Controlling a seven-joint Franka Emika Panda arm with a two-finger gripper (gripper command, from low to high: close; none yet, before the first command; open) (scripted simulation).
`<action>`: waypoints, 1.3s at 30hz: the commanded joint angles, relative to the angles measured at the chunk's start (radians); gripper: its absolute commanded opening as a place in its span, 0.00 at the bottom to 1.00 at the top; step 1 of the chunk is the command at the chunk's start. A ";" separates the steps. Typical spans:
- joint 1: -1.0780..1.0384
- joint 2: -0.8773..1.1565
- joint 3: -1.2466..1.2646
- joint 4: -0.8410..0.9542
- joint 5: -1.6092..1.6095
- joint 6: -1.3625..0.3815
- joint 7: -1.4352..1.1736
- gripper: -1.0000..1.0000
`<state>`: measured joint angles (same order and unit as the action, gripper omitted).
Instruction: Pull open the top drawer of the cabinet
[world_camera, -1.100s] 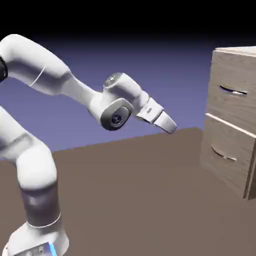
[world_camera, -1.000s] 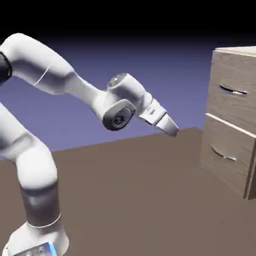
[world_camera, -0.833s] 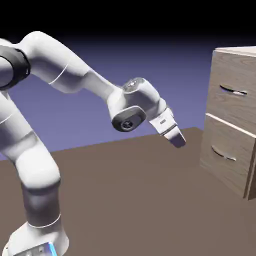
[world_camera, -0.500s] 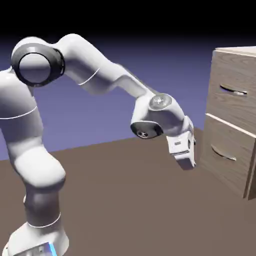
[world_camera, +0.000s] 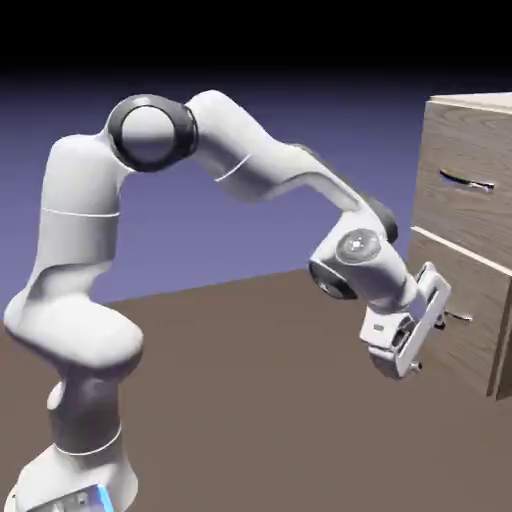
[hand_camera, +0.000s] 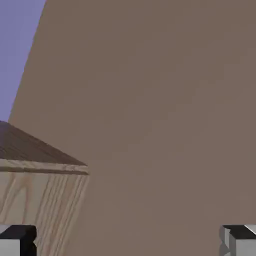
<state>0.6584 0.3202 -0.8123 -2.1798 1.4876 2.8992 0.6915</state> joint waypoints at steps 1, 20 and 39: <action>0.019 0.026 -0.024 0.018 0.044 -0.004 -0.001 0.50; 0.378 0.521 -0.475 0.368 0.870 -0.081 -0.029 0.50; 0.390 0.835 -0.646 0.817 1.283 -0.046 0.033 0.50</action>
<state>1.0488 1.1548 -1.4582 -1.3633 2.7701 2.8534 0.7243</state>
